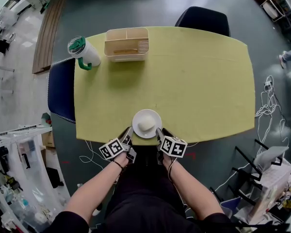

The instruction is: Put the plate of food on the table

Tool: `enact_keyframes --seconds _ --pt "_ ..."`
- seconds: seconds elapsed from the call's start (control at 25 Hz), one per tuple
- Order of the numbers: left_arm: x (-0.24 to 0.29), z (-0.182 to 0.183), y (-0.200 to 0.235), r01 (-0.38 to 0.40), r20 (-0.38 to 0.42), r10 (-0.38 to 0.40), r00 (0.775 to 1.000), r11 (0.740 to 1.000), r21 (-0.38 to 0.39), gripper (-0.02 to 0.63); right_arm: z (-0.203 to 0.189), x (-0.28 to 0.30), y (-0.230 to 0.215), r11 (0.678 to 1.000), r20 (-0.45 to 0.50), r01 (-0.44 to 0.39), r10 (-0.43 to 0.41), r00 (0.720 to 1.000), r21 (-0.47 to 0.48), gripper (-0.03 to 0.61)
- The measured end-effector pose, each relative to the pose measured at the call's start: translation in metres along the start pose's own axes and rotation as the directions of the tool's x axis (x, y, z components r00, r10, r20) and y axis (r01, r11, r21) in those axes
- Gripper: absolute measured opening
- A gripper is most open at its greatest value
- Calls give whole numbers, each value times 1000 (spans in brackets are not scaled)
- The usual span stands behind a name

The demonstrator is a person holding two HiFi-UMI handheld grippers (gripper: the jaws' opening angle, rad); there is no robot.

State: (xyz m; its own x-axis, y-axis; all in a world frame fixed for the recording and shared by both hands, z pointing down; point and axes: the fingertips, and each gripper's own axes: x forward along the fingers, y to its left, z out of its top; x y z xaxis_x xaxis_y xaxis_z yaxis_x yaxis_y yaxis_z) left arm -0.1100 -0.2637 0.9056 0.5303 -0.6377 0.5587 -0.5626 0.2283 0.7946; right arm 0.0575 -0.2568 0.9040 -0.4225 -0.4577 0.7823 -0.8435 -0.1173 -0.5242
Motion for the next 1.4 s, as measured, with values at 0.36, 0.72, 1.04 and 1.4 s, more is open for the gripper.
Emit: enact_keyframes --seconds 0.36,0.72,1.04,1.4 --pt "-22 13 -29 49 -1 -50 999 971 235 26 29 -32 14 973 82 -2 21 996 -232 40" --pt "-51 26 -102 141 -31 -145 989 853 503 9 57 -74 84 877 131 -78 158 979 -474 15" --pt "-87 36 -179 215 -38 -259 965 702 679 9 75 -131 138 794 173 -144 299 939 -591 12" --pt "-122 39 -242 267 -58 -354 933 576 773 9 103 -186 173 750 224 -191 414 882 -633 12"
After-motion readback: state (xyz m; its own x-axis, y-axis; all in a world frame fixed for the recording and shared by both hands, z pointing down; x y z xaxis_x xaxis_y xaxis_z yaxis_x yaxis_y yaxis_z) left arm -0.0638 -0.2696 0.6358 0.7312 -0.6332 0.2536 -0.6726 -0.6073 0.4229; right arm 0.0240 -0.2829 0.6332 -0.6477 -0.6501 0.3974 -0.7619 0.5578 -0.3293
